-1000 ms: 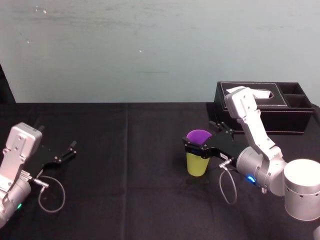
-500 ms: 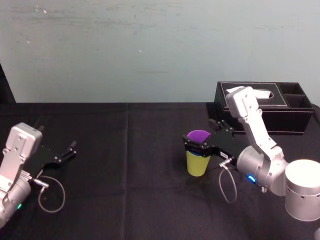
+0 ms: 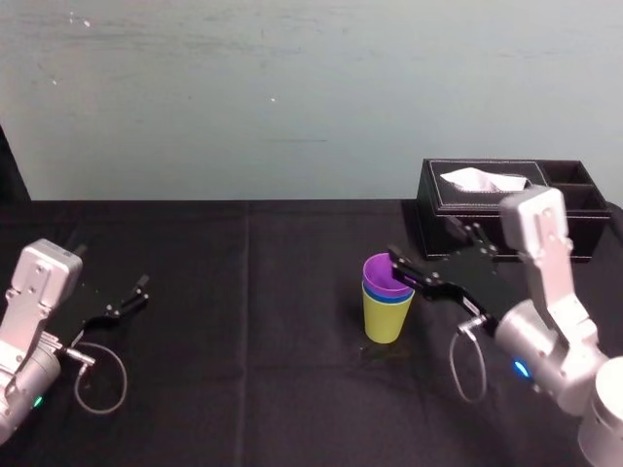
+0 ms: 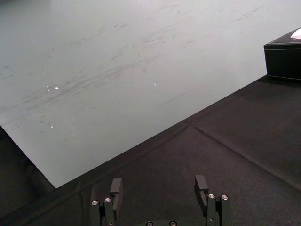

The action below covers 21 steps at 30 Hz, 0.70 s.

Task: Stack the three plastic cups sequentially using one hand.

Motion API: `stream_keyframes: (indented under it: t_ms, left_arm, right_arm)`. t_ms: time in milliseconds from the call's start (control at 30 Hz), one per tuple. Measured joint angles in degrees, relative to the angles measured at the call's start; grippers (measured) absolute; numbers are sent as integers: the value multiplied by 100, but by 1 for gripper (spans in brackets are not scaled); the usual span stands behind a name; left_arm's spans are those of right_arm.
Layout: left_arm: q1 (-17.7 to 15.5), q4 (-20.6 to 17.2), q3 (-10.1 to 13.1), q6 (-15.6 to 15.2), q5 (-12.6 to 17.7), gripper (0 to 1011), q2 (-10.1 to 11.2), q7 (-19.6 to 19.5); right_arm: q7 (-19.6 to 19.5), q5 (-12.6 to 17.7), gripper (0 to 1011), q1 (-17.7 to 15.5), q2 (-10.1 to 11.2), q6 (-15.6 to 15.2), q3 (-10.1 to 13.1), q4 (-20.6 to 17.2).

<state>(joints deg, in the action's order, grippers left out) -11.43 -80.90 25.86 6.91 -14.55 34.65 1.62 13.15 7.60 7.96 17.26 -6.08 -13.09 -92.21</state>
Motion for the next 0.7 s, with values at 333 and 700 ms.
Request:
stream_keyframes:
  t_ms: [333, 700]
  left_arm:
    - [0, 0, 0, 0, 0, 1000, 0, 0]
    - [0, 0, 0, 0, 0, 1000, 0, 0]
  right_arm:
    - [-487, -21, 1003, -881, -225, 738, 505, -73]
    - [-897, -356, 1002, -1311, -530, 1237, 761, 104]
